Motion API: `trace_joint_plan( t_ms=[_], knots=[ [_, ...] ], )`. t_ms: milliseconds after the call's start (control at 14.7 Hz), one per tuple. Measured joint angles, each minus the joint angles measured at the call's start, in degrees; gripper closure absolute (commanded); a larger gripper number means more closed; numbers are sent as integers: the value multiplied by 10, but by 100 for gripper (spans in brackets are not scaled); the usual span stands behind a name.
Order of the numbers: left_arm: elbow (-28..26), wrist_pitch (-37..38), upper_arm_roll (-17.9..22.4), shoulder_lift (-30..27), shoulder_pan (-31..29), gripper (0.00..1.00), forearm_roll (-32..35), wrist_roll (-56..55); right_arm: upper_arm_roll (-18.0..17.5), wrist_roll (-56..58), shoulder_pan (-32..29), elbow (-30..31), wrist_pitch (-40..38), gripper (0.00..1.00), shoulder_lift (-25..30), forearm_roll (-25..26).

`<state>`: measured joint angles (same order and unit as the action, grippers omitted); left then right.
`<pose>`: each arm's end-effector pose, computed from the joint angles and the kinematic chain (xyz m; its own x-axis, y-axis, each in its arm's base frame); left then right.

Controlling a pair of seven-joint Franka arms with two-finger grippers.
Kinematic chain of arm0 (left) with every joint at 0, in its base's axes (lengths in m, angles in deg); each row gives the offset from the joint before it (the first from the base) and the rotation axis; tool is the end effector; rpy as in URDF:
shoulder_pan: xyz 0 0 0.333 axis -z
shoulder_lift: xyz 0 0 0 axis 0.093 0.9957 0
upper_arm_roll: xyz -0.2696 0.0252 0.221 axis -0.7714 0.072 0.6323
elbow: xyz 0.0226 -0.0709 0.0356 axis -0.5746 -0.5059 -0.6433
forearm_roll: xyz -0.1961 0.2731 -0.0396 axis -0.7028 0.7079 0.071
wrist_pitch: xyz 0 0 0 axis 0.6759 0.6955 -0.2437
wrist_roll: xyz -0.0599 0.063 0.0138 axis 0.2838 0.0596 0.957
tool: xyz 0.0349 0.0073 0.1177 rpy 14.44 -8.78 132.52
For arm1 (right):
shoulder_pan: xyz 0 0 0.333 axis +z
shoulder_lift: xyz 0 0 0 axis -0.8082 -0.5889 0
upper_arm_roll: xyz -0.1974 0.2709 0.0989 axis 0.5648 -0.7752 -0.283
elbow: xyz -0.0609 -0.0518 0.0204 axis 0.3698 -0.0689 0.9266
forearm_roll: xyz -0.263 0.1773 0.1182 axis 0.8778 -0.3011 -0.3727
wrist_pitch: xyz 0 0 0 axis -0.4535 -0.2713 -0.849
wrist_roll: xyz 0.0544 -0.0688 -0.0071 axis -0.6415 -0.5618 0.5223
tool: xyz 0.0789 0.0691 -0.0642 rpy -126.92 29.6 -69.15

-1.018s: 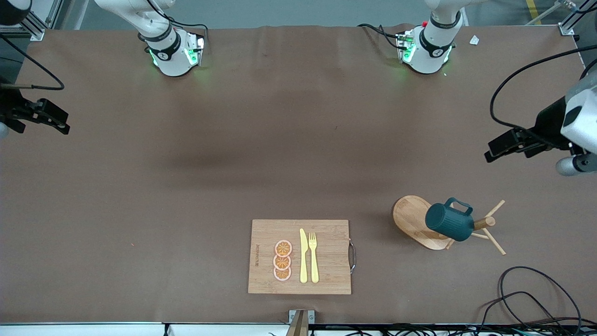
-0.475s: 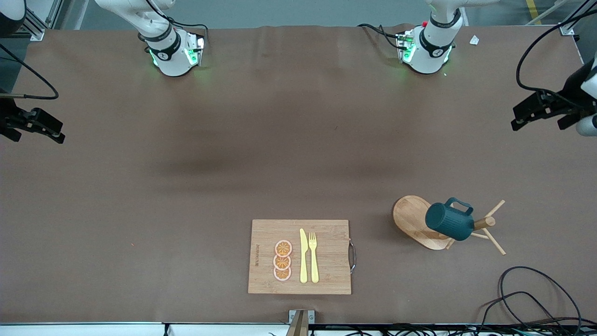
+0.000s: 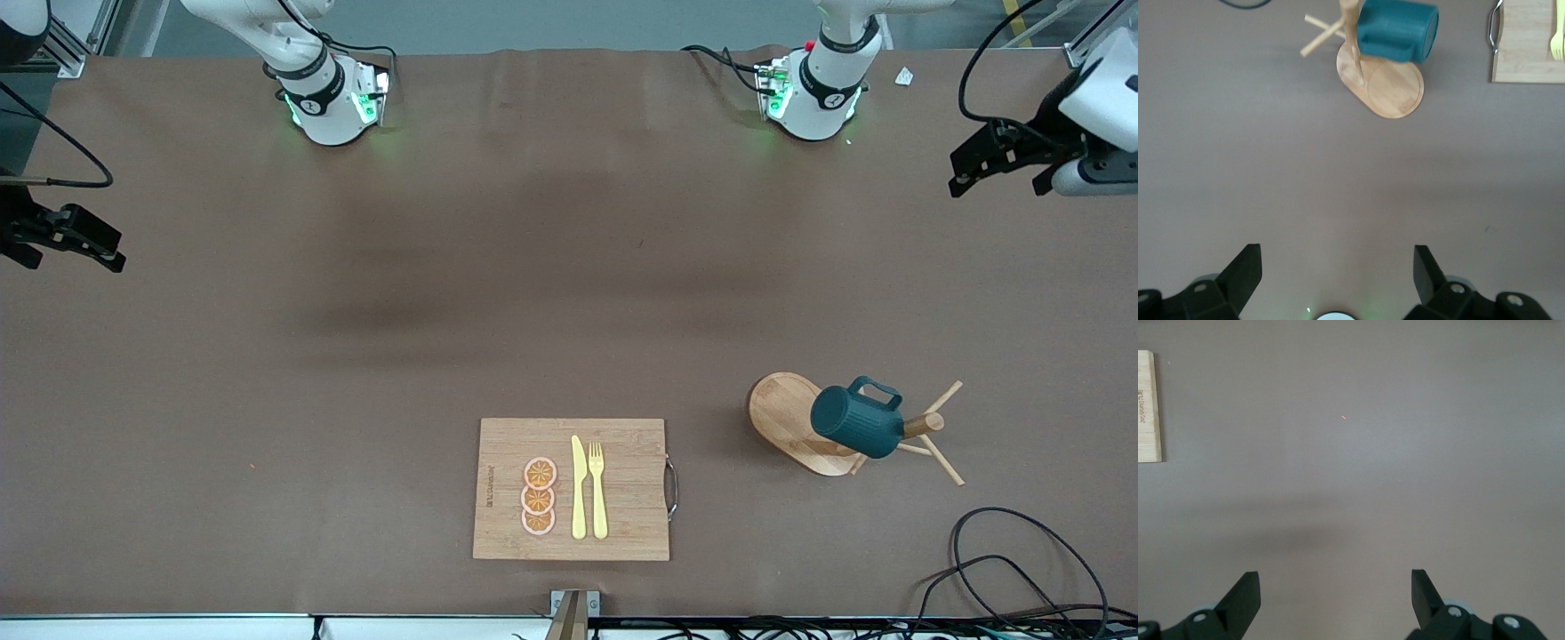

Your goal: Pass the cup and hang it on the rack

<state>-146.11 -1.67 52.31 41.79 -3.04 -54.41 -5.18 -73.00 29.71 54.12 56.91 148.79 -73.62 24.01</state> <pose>0.4348 -0.0501 0.6686 1.0000 0.0021 -0.0030 0.0021 -1.0000 -0.0089 0.5085 -0.0230 0.6471 0.9965 -0.0314 0.0778 -0.0360 -0.9977 0.0581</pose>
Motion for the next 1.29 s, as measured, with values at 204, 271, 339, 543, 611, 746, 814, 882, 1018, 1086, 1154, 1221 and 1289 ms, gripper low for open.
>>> trace_joint_plan(
  t_ms=[204, 271, 339, 543, 611, 746, 814, 882, 1018, 1086, 1154, 1221, 1289],
  knots=[
    [-17, -3, -1, -20, 2, 0, -1, 0, 0, 0, 0, -18, 0, 0, 0, 0],
    [-16, -7, -1, -20, 3, 0, -1, 1, 0, 0, 0, -21, -1, 0, 0, 0],
    [-16, -10, -1, -20, 3, 0, -1, 1, 0, 0, 0, -22, -1, 0, 0, 0],
    [-14, -12, 0, -20, 2, 0, -1, 2, 0, 0, 0, -22, -3, 0, 0, 0],
    [-14, -12, 1, -20, 2, 0, -1, 2, 0, 0, 0, -22, -4, 0, 0, 0],
    [-14, -11, 1, -19, 2, 0, -1, 2, 0, 0, 0, -22, -5, 0, 0, 0],
    [-14, -10, 2, -19, 2, 0, -1, 2, 0, 0, 0, -22, -5, 0, 0, 0],
    [-14, -7, 2, -19, 2, 0, -1, 2, 0, 0, 0, -22, -5, 0, 0, 0],
    [-14, -2, 2, -19, 2, 0, -1, 2, 0, 0, 0, -22, -5, 0, 0, 0],
    [-14, 0, 1, -19, 2, 0, -1, 2, -1, 0, 0, -22, -5, 0, 0, 0],
    [-14, 0, 1, -19, 3, 0, -1, 2, -1, 0, 0, -22, -5, 0, 0, 0],
    [-14, 0, 1, -19, 3, 0, -1, 2, -1, 0, 0, -22, -5, 0, 0, 0],
    [-14, 1, 1, -19, 3, 0, -1, 2, -1, 0, 0, -22, -5, 0, 0, 0]
  ],
)
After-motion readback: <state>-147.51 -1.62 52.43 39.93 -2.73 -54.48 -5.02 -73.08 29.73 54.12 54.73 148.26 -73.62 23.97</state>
